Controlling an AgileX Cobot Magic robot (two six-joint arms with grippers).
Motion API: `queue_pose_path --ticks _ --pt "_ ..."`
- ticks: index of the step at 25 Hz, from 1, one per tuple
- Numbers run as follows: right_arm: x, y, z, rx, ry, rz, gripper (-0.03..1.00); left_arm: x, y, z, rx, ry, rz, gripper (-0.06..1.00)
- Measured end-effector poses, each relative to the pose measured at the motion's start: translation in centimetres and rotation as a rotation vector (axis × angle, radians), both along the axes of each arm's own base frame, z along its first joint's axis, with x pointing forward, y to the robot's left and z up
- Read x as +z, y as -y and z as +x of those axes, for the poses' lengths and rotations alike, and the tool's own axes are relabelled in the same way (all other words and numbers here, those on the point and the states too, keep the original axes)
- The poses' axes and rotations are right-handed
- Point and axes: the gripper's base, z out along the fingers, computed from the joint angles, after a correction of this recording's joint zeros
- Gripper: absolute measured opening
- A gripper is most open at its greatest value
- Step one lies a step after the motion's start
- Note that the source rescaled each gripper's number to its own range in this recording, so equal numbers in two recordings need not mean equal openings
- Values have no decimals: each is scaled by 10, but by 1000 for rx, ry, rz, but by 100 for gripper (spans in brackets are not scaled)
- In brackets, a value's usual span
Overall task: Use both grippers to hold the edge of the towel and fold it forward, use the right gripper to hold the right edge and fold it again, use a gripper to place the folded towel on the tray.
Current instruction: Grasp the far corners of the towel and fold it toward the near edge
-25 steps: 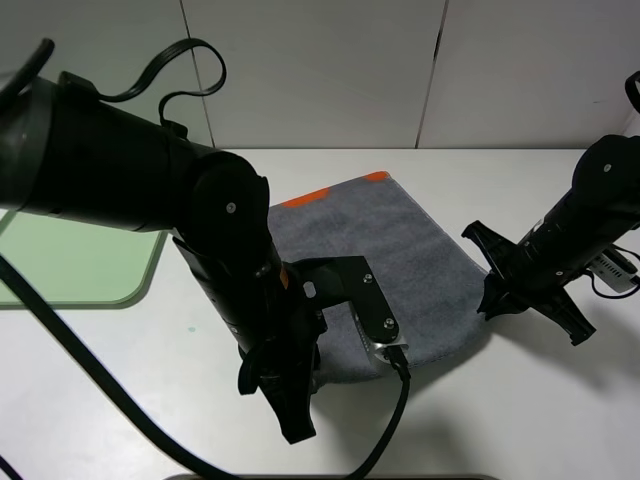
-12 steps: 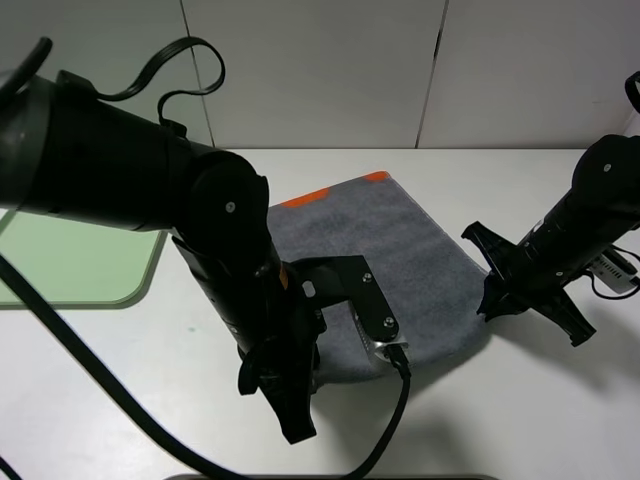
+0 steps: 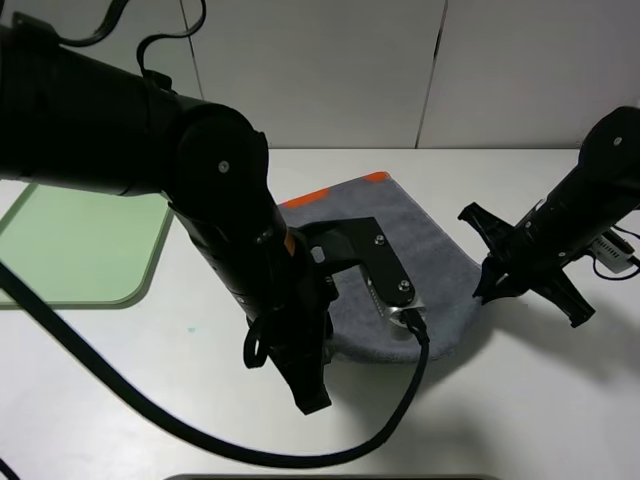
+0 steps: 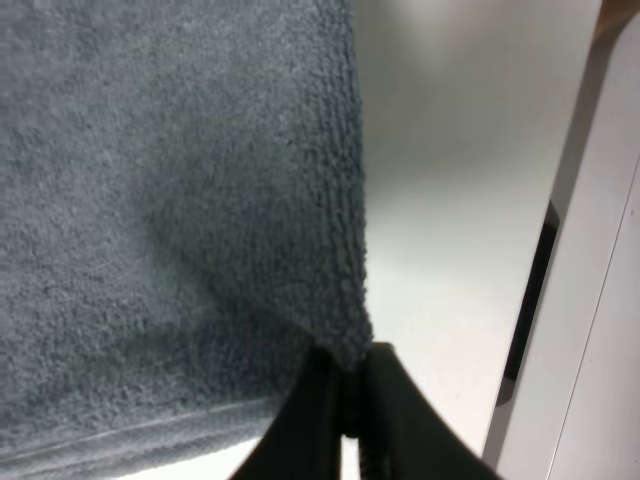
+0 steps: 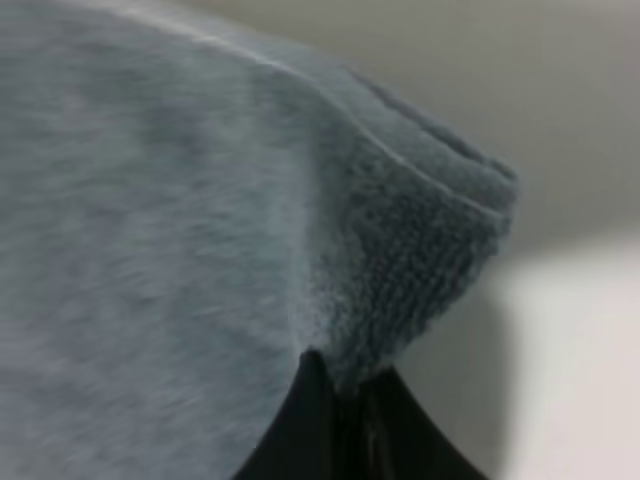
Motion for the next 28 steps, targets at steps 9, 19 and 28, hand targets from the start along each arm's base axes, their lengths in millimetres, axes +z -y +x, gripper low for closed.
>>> queue_pose_path --ticks 9,19,28 --pt "32 -4 13 38 69 20 0 13 -4 -4 10 -6 -8 0" --pt "37 -5 13 47 58 26 0 35 -10 -8 77 -2 -52 0" --pt "75 -9 39 81 148 32 0 40 -13 -10 125 -24 -51 0"
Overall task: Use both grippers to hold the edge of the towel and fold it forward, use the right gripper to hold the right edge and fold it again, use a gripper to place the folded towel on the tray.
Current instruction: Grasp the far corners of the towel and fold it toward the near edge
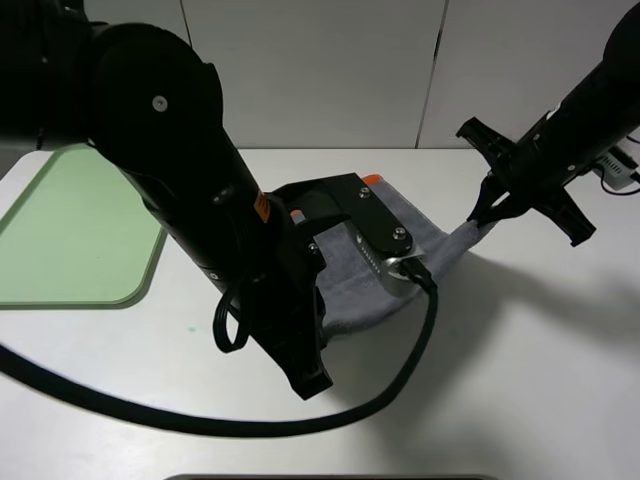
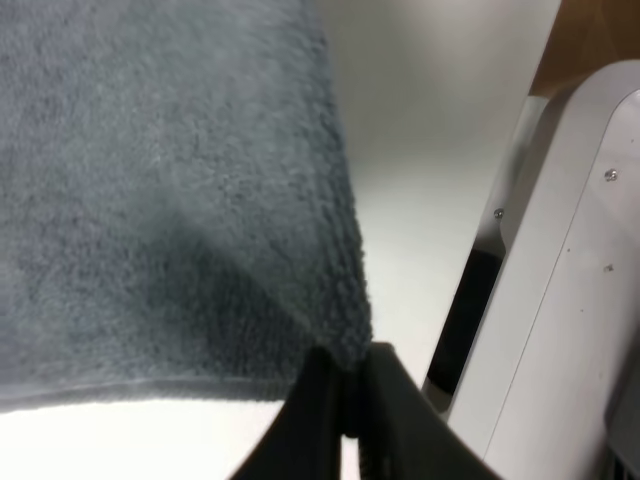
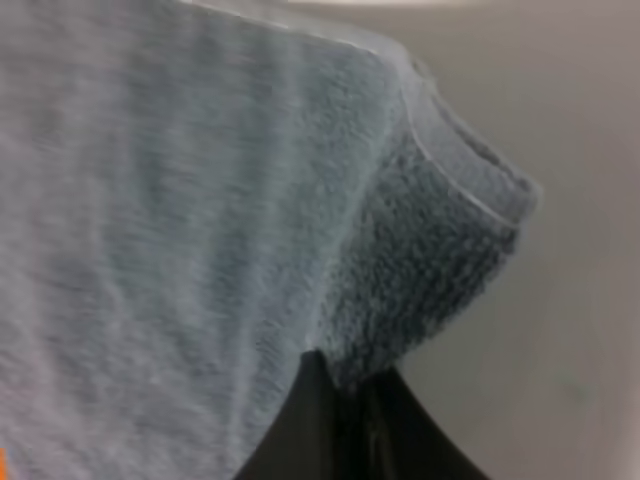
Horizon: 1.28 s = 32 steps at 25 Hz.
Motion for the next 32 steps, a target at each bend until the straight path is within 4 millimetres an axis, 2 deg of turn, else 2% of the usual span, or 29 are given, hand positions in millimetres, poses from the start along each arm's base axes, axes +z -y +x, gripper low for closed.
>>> queue_pose_path --ticks 5,15,27,32 --pt "13 1 7 6 16 -28 0 7 -2 -1 39 3 -15 0" --pt "16 2 8 -4 10 -33 0 7 -4 1 126 -1 1 0" --pt "28 0 16 -6 44 -25 0 10 -6 6 205 44 -4 0" --pt "27 -11 15 14 52 -25 0 10 -7 7 229 48 4 0"
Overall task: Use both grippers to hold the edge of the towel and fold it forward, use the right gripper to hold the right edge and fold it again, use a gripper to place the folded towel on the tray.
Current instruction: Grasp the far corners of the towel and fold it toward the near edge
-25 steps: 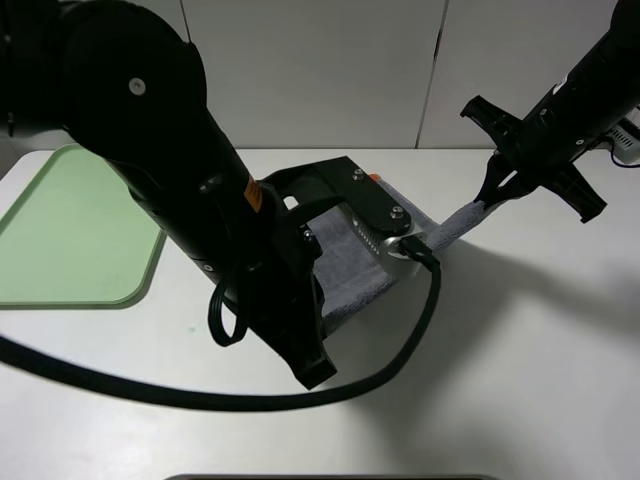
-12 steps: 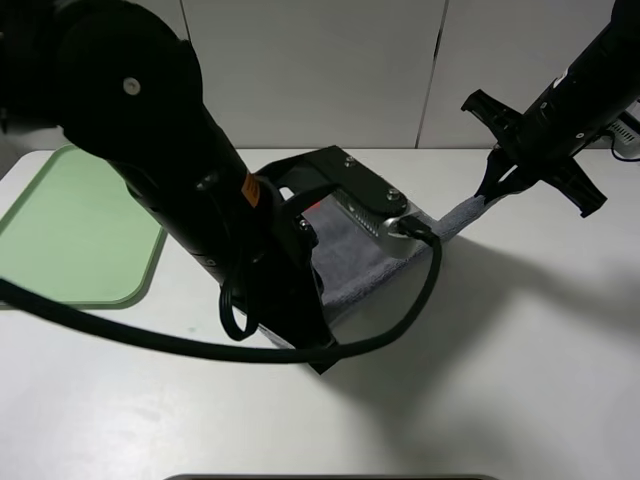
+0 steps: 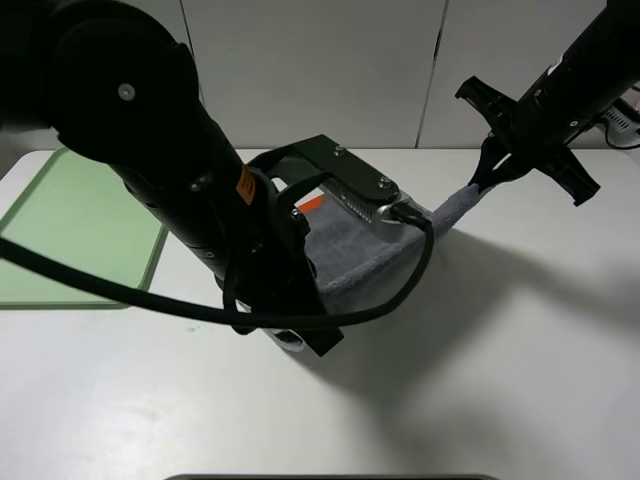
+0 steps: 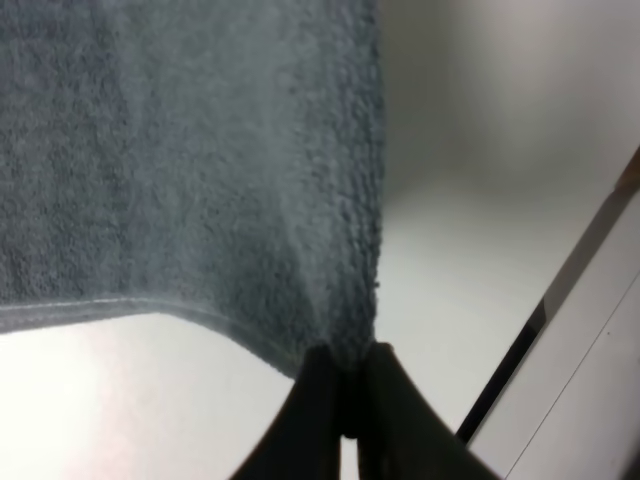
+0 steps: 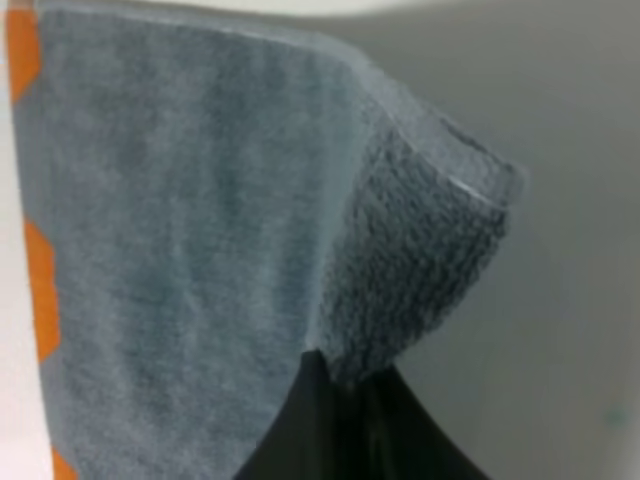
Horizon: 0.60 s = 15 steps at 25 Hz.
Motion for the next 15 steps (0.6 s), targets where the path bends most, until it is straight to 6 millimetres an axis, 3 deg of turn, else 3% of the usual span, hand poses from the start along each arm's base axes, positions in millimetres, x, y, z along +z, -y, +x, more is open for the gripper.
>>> queue_pose_path --ticks 8,15 --pt "-9 -41 17 102 -17 -7 0 0 -3 4 39 -8 -3 0" --pt "-6 -59 41 125 -23 -7 0 0 -18 23 119 -9 0 0"
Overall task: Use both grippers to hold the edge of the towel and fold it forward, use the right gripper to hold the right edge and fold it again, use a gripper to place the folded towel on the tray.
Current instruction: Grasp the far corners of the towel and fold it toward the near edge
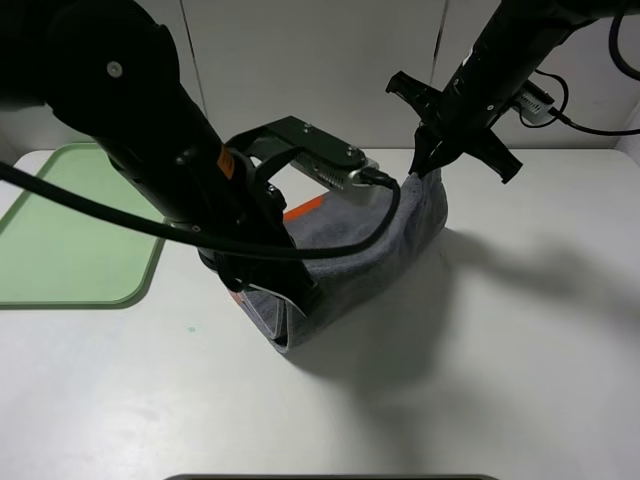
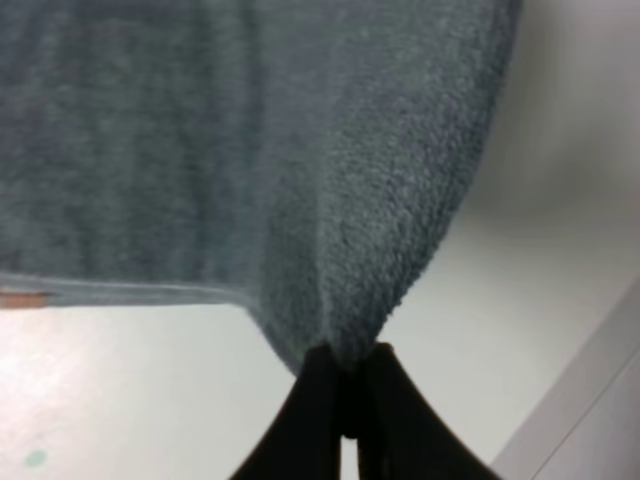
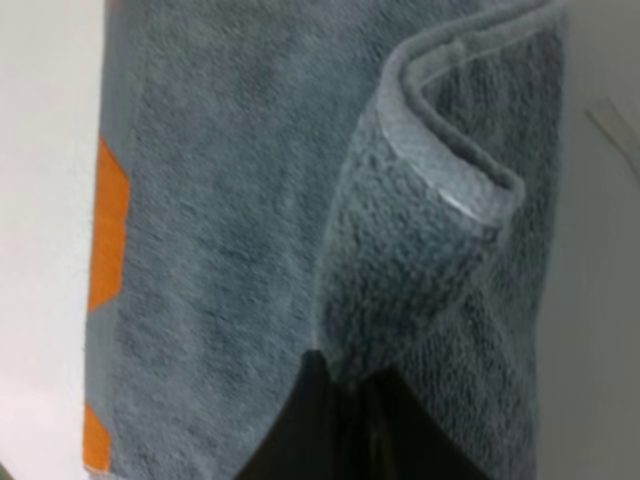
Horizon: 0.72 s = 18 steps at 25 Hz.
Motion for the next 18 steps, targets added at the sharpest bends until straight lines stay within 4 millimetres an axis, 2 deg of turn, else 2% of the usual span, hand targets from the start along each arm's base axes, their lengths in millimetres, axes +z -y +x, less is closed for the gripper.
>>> queue_pose_path --ticks 18 --pt "-1 -17 47 -1 7 15 0 0 -54 50 161 28 32 0"
